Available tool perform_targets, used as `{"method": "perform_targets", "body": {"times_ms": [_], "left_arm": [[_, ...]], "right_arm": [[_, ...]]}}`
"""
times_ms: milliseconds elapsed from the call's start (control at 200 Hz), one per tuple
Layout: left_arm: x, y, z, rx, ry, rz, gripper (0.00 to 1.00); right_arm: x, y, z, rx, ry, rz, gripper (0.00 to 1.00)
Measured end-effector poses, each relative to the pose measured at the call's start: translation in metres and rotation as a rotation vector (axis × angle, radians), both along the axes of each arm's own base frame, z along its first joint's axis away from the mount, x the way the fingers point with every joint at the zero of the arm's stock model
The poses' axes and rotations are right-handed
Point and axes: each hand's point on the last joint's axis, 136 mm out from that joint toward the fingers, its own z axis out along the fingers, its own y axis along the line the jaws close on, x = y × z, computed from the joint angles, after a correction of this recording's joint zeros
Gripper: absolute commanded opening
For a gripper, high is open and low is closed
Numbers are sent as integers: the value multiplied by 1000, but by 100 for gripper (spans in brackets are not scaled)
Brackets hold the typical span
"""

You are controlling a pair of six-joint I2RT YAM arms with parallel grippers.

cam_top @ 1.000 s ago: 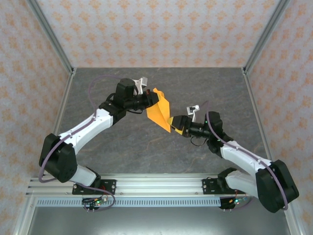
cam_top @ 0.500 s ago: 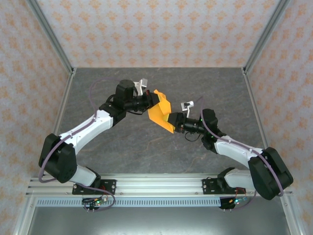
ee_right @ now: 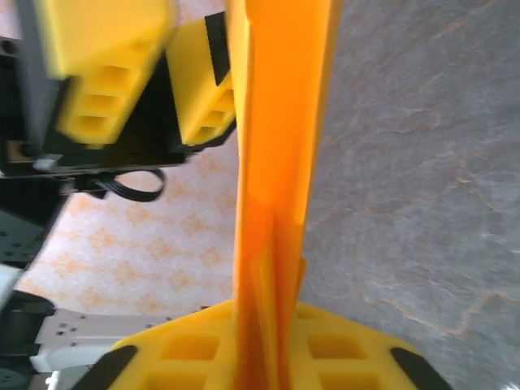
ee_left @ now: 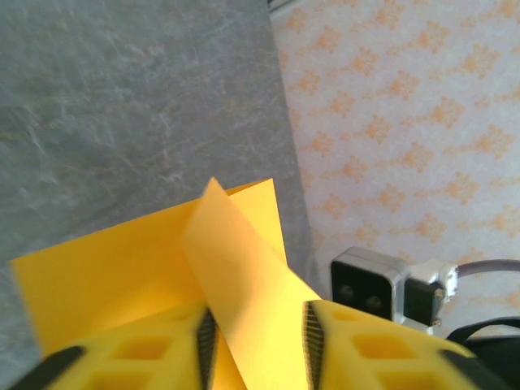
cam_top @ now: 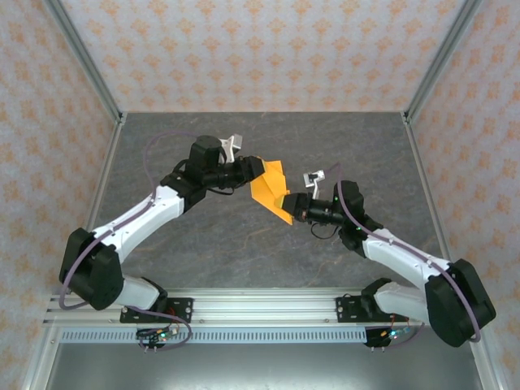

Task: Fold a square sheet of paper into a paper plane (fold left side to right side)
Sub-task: Turn over the paper at the center of the table.

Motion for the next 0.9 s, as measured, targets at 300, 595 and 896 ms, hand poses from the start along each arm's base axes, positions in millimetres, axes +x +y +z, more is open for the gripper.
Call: {"method": "perform_targets", "body": {"times_ms": [300,595,896], "left_arm": [[-27,58,24,213,-144,138,60],[-59,132,33,350,-238,390,67],[-77,176,50,410,-291,563,73]], "right_arm": [[-3,-12,-21,-411,-68,-38,6],[-1,-14,-47,-1200,-286,-86,6],[22,-22,-102,-1949,-460,-17,6]]}}
